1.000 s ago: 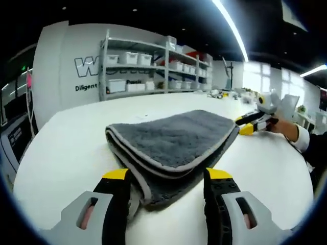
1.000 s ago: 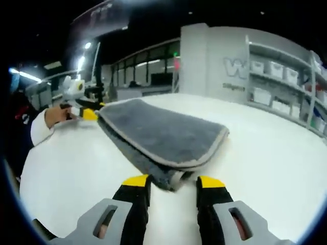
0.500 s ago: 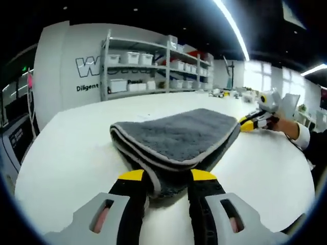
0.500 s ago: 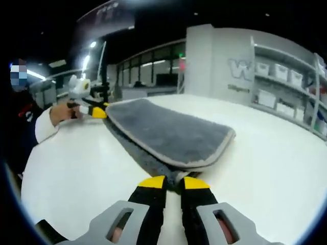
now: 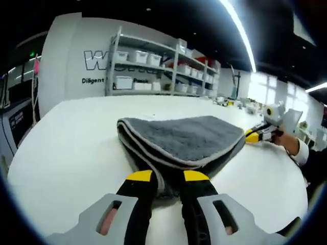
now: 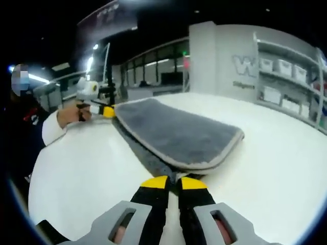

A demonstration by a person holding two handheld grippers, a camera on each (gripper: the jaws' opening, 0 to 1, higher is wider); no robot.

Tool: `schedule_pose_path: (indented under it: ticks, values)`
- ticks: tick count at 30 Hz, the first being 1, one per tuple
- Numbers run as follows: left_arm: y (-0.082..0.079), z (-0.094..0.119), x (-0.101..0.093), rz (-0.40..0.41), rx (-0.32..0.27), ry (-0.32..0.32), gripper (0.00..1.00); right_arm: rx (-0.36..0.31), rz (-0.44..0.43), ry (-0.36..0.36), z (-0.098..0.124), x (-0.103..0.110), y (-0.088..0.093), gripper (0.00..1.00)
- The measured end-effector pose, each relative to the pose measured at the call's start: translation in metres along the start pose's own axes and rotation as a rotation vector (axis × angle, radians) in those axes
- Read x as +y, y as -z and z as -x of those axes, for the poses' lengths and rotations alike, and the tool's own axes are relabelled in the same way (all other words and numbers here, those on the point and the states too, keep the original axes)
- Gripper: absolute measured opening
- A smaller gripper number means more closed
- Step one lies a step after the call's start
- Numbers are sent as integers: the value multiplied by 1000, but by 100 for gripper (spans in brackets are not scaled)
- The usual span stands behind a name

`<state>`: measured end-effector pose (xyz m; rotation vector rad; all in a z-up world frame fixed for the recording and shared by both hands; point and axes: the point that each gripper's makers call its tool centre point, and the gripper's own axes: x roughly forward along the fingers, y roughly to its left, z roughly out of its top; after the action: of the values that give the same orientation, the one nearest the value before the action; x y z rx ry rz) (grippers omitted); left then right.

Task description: Open the folded towel by lifting each exposed corner and separating the folded layers until the towel lies flat within the target outline without major curled edges

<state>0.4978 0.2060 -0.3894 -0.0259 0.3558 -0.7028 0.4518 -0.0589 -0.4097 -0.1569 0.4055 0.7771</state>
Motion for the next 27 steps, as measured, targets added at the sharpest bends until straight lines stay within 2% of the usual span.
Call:
schedule_pose_path:
  ticks: [4,10,15,18,22,27]
  values:
    - [-3,3,5,4,-15,-48,17,-1,-15,-15,3,7,-3,0]
    - [-4,3,8,10,-16,-71,17,-5,-15,-14,10,17,-4,0]
    - [-3,3,11,4,-14,-92,14,-53,-47,-33,17,25,-10,0]
    - [-3,4,13,32,-18,-99,8,-64,-37,-31,20,31,-10,0]
    - [-5,4,15,62,-26,-108,6,-55,1,-31,22,40,-7,0]
    - [-2,3,16,29,-5,-133,3,-47,5,-26,22,41,-7,0]
